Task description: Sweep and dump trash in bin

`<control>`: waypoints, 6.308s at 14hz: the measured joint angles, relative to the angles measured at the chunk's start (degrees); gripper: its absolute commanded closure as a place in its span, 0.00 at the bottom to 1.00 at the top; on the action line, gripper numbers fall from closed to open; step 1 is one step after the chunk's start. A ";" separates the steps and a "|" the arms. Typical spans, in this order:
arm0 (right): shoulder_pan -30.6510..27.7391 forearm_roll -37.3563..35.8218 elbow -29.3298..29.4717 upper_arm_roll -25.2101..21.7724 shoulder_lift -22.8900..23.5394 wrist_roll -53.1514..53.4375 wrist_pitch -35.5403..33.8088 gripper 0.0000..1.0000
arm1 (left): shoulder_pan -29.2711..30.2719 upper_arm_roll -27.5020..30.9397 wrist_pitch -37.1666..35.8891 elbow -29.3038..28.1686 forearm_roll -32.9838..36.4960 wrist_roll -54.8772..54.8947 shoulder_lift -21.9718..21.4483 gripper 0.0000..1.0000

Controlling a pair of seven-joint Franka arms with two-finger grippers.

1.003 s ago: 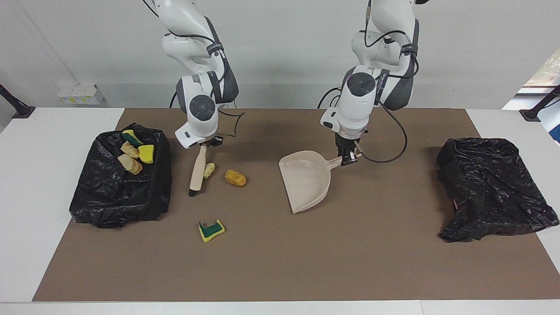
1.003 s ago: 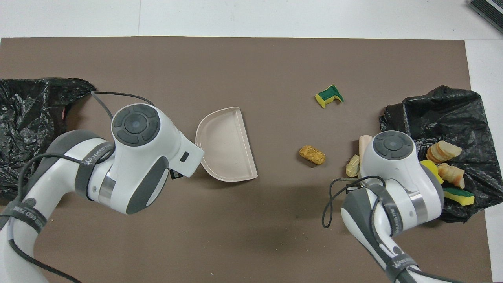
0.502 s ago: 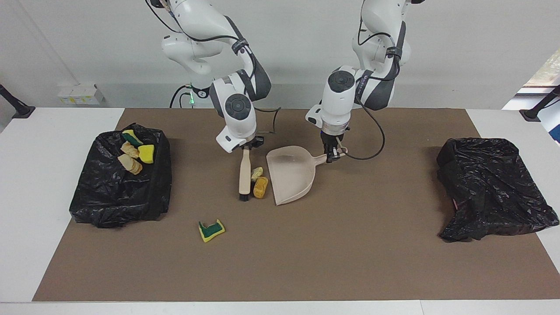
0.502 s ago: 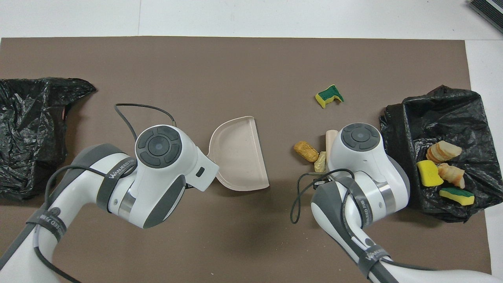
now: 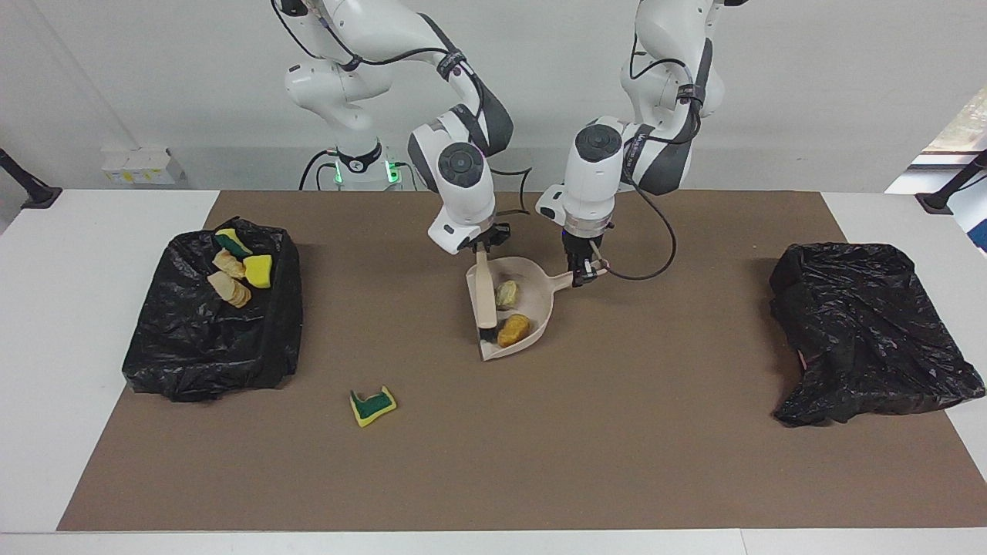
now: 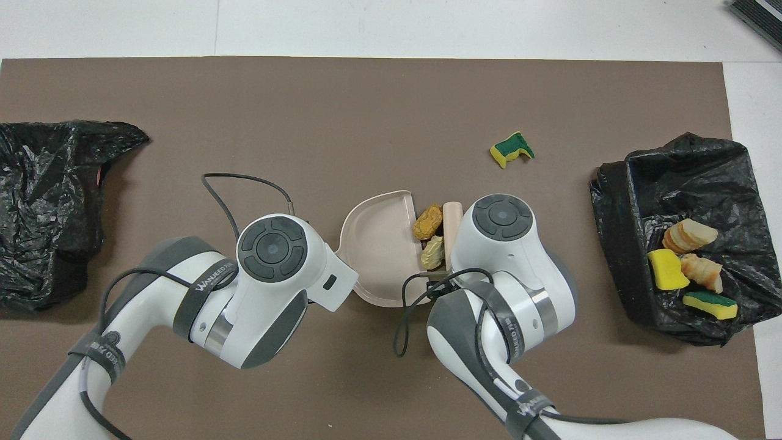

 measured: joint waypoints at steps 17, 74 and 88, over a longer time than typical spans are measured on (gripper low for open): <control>-20.00 -31.54 26.61 -1.39 15.25 -26.83 -17.73 1.00 | 0.00 -0.21 0.13 -0.38 -0.11 -12.73 -0.03 1.00; 12.40 8.06 -11.75 4.19 -5.12 11.86 2.54 0.45 | 56.07 1.53 -27.16 28.82 -1.79 69.73 3.39 1.00; -12.95 8.11 7.76 3.10 -7.86 10.27 -6.36 0.00 | 57.78 0.53 -13.44 33.01 34.30 61.44 7.14 1.00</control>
